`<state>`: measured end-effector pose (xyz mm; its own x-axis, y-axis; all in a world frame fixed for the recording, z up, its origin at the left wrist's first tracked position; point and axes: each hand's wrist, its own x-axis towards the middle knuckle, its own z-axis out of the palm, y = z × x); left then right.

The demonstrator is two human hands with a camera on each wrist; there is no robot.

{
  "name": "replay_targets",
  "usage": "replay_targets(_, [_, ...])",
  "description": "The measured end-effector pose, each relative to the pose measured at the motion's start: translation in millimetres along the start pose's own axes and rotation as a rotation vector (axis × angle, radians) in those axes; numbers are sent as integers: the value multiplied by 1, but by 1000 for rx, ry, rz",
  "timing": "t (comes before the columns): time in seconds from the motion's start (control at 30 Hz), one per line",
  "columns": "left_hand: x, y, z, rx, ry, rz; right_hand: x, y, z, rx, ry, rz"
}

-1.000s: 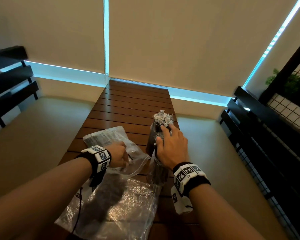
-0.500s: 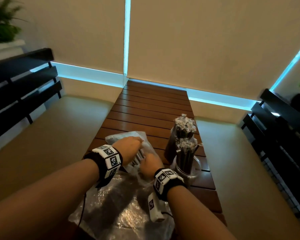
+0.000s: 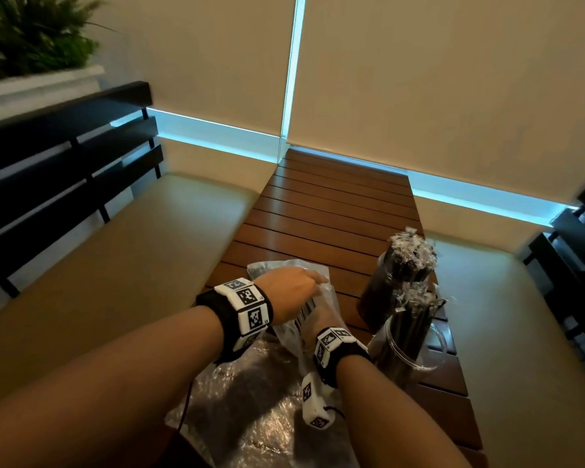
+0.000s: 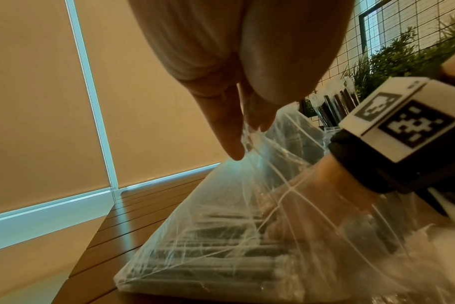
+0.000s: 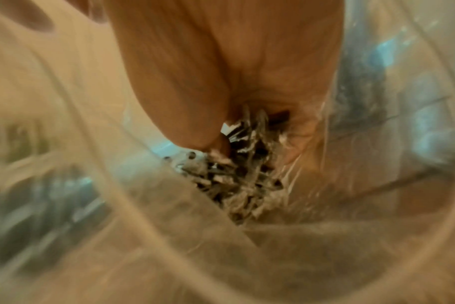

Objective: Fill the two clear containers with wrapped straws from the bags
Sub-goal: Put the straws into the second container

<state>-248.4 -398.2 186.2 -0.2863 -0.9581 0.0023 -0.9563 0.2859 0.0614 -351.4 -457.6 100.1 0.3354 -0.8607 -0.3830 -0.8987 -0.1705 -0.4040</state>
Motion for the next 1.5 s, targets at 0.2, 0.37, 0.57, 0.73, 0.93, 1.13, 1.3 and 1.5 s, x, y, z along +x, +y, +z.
replay_targets(0.2, [9,-1,4,-3,28,-12,-1,2,-9,-100,3,-28])
replay_targets(0.37, [17,5,9,-57,30,-102,-25,0,-42,-241,72,-170])
replay_targets(0.57, [22,23,0,-95,-86,-286,-87,8,-102,-476,-51,-157])
replay_targets(0.73, [19,39,-4,-175,-96,-285,-143,24,-160,-588,-110,-141])
replay_targets(0.93, [11,56,-14,-251,-31,-346,-195,40,-214,-464,56,-169])
replay_targets(1.13, [9,94,-72,-1303,171,-209,-181,50,-172,-119,389,-359])
replay_targets(1.3, [9,116,-101,-1693,285,-275,-167,45,-126,96,406,-479])
replay_targets(1.5, [17,114,-92,-1431,526,-297,-158,52,-134,-65,391,-535])
